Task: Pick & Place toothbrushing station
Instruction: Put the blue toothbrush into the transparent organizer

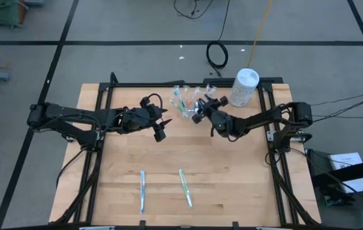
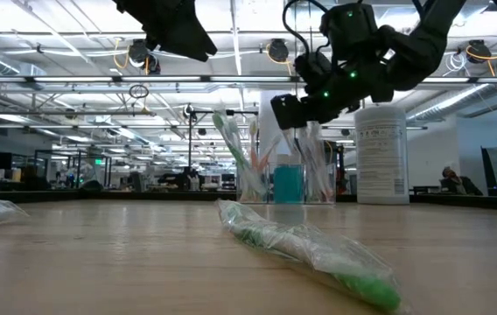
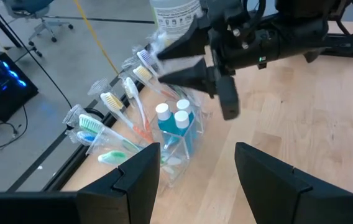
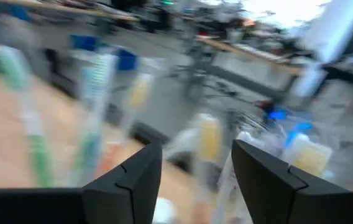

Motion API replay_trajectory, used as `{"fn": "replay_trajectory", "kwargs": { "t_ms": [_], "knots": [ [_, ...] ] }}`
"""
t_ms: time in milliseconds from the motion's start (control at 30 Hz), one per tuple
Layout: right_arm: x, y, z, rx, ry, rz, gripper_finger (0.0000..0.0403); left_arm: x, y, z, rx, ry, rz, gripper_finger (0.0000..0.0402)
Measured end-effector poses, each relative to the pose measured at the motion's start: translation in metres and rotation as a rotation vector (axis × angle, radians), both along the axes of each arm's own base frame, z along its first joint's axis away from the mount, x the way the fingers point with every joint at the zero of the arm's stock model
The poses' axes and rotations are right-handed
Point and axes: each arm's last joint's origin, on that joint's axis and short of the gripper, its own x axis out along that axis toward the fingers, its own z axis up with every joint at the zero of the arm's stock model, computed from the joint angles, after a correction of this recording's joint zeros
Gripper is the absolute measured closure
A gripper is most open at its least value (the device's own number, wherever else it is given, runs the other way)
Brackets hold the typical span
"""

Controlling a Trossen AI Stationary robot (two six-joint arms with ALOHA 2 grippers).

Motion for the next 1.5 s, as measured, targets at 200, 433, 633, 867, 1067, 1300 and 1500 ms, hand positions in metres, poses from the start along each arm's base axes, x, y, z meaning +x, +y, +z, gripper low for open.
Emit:
{"fn": "replay_trajectory", "kwargs": {
  "t_ms": [200,433,633,867,1067,1300,1500],
  "knots": [
    [-0.001,0.007,0.000,-0.050,0.072,-0.068,0.0217,0.000,0.000,0.000,0.000,0.001,0.000,0.0188],
    [0.000,0.018,0.001,-0.054,0.069,-0.064,0.0218,0.000,0.000,-0.001,-0.020,0.000,0.010,0.0188],
    [0.000,0.028,0.005,-0.055,0.058,-0.027,0.0218,-0.001,0.000,-0.002,-0.034,0.011,0.018,0.0188],
    [-0.007,0.038,0.019,0.011,0.054,0.110,0.0218,-0.001,0.000,-0.003,-0.066,-0.005,0.036,0.0188],
    [-0.017,0.043,0.020,0.225,0.075,0.345,0.0218,-0.001,0.000,-0.003,-0.120,-0.035,0.066,0.0188],
    [-0.025,0.059,0.022,0.316,0.128,0.470,0.0218,-0.001,-0.005,-0.003,-0.209,-0.078,0.088,0.0188],
    [-0.029,0.070,0.034,0.387,0.086,0.662,0.0218,-0.001,-0.017,-0.003,-0.321,-0.098,0.031,0.0188]
  ]
}}
